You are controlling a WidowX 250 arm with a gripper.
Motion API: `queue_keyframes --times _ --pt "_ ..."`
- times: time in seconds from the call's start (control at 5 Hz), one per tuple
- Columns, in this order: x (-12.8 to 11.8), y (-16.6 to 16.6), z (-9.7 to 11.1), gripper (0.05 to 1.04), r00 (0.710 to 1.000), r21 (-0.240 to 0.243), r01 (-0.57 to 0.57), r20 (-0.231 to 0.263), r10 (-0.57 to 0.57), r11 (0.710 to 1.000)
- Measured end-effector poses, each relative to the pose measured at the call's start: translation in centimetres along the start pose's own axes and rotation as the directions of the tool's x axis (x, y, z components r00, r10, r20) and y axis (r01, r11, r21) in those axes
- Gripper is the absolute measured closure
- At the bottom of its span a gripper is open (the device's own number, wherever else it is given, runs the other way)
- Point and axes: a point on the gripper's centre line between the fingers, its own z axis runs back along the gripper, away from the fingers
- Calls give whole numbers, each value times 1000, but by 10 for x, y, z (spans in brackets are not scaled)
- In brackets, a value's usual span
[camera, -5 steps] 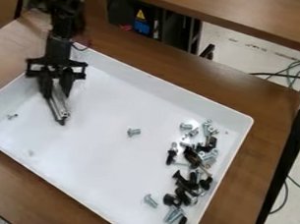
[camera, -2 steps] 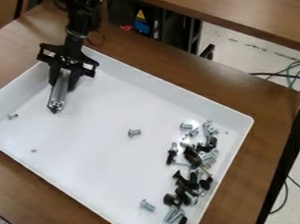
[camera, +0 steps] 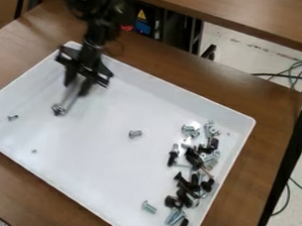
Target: Sweep into pile
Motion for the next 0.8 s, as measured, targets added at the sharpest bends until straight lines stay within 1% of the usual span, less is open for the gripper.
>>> queue_keyframes --times 0.2,0.4,0.6,0.8 --pt "-19 -57 12 732 988 12 154 16 -154 988" --pt "-32 -94 20 732 981 -5 191 22 -191 982" --pt "-50 -138 32 732 969 -34 245 35 -244 969" --pt "-64 -168 39 732 954 -51 299 44 -297 953"
